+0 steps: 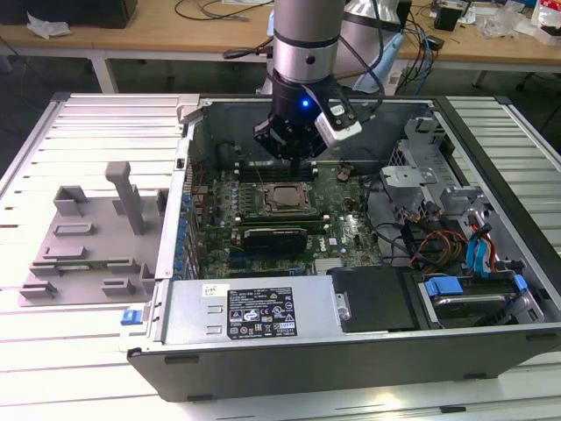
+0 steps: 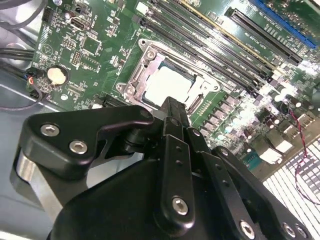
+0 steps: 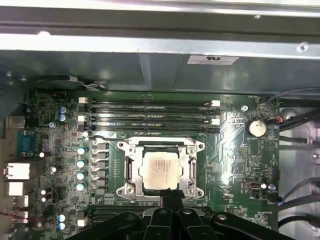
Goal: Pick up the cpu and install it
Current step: 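Install the first cpu locking lever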
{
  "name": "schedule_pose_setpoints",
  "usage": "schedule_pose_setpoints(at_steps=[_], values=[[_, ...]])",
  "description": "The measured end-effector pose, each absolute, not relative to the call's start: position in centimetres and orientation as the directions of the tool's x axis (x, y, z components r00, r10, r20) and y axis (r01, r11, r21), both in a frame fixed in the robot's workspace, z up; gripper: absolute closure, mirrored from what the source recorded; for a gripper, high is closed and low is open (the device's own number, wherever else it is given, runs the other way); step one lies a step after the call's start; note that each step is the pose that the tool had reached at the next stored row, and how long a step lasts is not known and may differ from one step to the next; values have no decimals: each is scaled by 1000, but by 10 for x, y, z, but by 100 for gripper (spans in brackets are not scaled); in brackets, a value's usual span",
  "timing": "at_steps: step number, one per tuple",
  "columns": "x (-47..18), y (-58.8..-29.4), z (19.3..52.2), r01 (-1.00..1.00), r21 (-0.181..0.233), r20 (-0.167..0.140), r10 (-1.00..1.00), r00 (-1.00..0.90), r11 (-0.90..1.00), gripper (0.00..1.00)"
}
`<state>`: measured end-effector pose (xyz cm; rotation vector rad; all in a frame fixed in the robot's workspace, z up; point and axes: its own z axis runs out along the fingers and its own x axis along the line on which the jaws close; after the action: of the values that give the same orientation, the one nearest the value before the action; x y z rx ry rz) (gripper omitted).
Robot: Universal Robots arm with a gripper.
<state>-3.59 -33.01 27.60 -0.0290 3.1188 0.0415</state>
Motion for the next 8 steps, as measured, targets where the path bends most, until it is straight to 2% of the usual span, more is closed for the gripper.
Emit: schedule_pose_setpoints(at_steps=[3, 8], values=[[-36, -330, 292, -19, 27, -23, -18, -1000, 999, 89], [-45, -330, 292, -19, 26, -23, -18, -1000, 999, 89]])
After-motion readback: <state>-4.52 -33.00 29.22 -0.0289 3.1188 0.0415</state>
